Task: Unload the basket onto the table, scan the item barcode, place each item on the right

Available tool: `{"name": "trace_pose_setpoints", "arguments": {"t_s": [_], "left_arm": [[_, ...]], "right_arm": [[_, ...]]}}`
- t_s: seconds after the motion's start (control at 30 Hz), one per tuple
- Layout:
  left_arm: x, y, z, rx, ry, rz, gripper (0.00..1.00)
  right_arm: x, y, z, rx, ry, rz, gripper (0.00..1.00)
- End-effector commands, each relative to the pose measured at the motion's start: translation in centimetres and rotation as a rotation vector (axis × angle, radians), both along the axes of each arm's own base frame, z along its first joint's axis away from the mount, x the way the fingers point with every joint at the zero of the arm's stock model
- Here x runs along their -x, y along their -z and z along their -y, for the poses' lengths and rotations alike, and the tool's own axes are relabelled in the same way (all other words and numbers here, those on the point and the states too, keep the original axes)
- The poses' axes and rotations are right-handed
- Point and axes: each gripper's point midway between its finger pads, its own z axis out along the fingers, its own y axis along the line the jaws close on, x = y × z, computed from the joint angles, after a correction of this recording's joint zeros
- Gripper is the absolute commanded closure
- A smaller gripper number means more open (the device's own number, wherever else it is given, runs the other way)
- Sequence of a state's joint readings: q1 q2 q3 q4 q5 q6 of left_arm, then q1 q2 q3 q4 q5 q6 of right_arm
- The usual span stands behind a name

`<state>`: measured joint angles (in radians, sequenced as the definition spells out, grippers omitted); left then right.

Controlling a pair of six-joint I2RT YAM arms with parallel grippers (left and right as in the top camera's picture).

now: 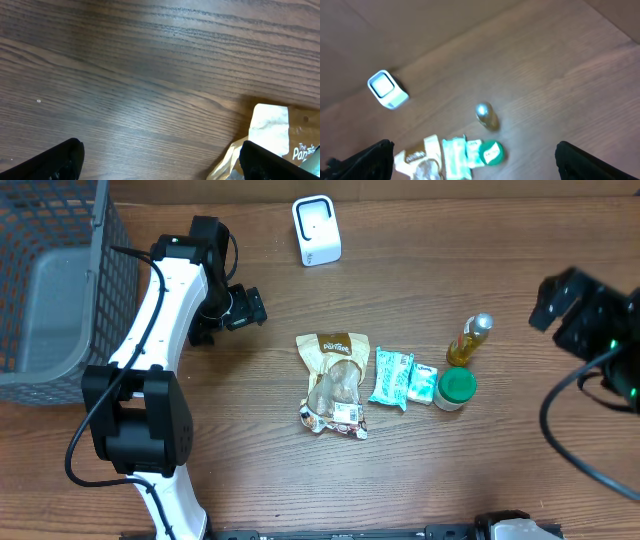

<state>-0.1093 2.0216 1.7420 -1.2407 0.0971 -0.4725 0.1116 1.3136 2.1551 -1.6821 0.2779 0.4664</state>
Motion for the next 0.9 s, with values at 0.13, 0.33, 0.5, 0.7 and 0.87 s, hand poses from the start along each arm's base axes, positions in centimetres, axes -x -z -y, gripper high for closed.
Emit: {"name": "trace_pose_setpoints", "arguments": {"t_s": [0.13, 0.33, 0.5, 0.7, 0.87], "left_arm": [[-0.5, -1.8, -0.1, 0.002, -0.006, 0.053, 0.0], [-0.5, -1.8, -0.1, 0.003, -0.006, 0.053, 0.01], [-0.6, -1.8, -0.1, 0.003, -0.006, 0.053, 0.0], [-0.6, -1.8, -0.1, 0.003, -0.006, 0.053, 0.01], [-0.5, -1.8, -0.1, 0.003, -0.006, 0.053, 0.0]], "right_arm": [[4.0, 1.4, 0.6, -0.007, 0.02, 0.037, 0.0], [5.2, 2.3, 0.2, -0.042, -0.005, 0.145, 0.0], [5.9, 3.5, -0.7, -0.088, -0.054, 0.193, 0.0], [5.7, 4.3, -1.5, -0.124, -0.084, 0.257, 0.0], [4.8, 5.5, -1.9, -0.145, -0.097, 0.307, 0.0]]}}
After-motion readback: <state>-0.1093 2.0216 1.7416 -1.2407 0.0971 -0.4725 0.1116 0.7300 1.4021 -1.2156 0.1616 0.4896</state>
